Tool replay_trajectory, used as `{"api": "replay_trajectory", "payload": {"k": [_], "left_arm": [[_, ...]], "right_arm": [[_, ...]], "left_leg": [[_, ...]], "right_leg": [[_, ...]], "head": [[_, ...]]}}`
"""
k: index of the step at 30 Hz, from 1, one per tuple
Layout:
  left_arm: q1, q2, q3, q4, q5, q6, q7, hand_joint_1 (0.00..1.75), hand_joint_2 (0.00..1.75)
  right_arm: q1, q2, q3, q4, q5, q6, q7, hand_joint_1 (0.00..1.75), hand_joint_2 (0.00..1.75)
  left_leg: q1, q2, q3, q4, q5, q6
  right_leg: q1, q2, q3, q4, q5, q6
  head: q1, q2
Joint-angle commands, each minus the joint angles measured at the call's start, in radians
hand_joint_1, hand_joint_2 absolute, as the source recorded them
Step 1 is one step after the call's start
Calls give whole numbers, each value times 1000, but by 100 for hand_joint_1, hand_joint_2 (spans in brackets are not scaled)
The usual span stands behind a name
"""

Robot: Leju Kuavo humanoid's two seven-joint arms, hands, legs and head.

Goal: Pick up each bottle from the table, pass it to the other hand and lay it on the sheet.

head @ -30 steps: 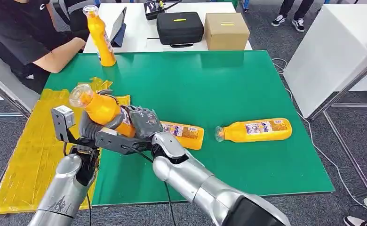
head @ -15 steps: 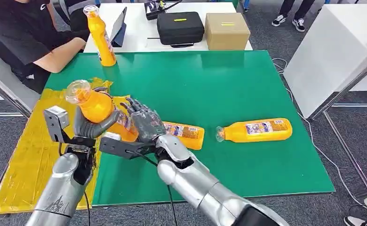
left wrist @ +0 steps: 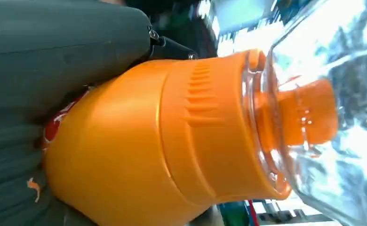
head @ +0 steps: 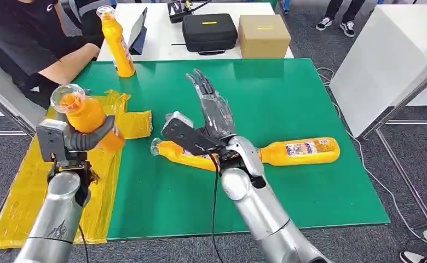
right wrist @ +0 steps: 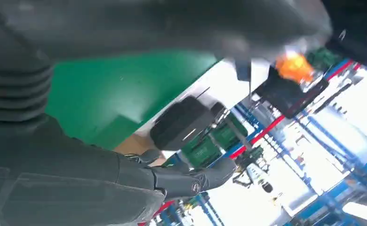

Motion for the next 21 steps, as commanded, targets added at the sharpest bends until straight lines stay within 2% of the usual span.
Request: {"api": "replay_trajectory", "payload": {"k": [1,3,5,6,10,11,12,14,15,21], "left_arm": [[-168,-46,129,279,-763,323,45,175,175],[-160,-95,239,281,-980,323,15,175,175],[-160,-95,239,281,-980,323,15,175,175],[-127,-114,281,230,-1160,323,38,175,175],[-76,-57,144,258,-1334,323,195,175,175],[-73,-53,131,264,-1332,323,200,175,175],[-61,-18,24,292,-1318,323,286,175,175],[-32,-8,12,287,-1328,323,287,175,175],[-34,-8,3,303,-1353,323,302,175,175],[-19,-1,-22,316,-1363,323,321,175,175]], "right_arm": [[16,-44,-39,-65,-11,16,0,0,0],[9,-48,-25,-43,-26,12,-8,0,0],[9,-48,-25,-43,-26,12,-8,0,0],[1,-53,-8,-22,-36,14,-16,0,0],[-29,-66,33,-3,-78,34,-24,0,0],[-31,-67,35,-1,-79,35,-23,0,0],[-39,-73,44,8,-91,40,-24,0,0],[-41,-77,49,16,-97,41,-27,0,0],[-40,-83,54,22,-103,44,-31,0,0],[-34,-91,62,28,-114,42,-45,0,0]], "left_leg": [[1,-5,4,0,-1,-4],[1,-1,4,0,-2,-3],[1,-1,4,0,-1,-2],[1,-1,5,0,-2,-3],[0,3,5,-1,-2,-3],[0,3,7,-1,-3,-3],[-1,2,8,-2,-2,-4],[0,1,8,-2,-3,-4],[-1,0,4,-1,-1,-2],[0,2,7,-1,-2,-4]], "right_leg": [[1,-5,6,0,-3,-1],[1,-1,5,-1,-2,-1],[1,-1,5,-1,-1,0],[1,-1,6,-1,-2,-1],[0,3,5,-1,-1,-1],[0,2,7,-1,-2,-1],[-1,2,8,-1,-2,-1],[0,1,9,-1,-2,-2],[0,0,4,-1,-1,-1],[0,2,7,-1,-2,-1]], "head": [[1,0],[0,0],[0,0],[0,0],[1,0],[1,0],[0,0],[1,0],[0,0],[0,0]]}}
